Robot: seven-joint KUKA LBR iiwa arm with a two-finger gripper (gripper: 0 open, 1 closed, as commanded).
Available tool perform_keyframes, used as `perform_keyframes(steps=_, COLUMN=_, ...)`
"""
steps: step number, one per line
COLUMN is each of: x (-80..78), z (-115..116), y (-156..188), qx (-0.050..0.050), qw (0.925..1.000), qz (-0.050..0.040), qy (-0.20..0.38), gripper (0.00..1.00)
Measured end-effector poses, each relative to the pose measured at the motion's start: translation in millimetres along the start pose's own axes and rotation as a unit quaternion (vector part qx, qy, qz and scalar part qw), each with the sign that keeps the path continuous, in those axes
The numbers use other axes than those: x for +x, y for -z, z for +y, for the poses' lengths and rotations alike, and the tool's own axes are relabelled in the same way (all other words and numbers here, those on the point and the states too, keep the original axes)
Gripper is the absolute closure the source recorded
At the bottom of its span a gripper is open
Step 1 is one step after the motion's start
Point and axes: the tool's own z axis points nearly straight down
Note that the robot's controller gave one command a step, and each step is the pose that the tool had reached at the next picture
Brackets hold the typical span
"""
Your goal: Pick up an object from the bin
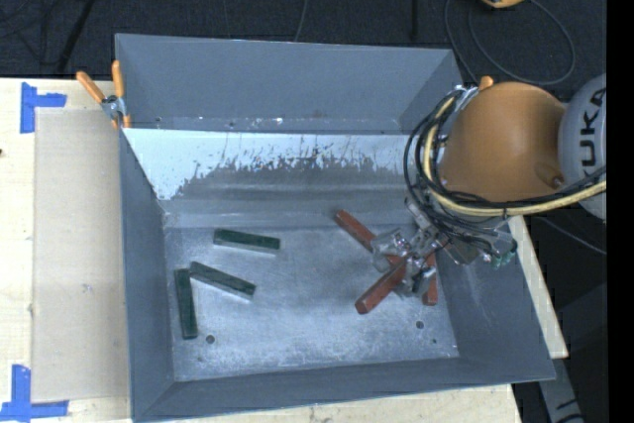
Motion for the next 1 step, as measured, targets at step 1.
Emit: perform_keyframes(steps=1, x=-7.3, z=-46.5, y=41.8, qx=-0.002, qw=0.9998, qz=0.0024, qy=-0.019, gripper=1.00)
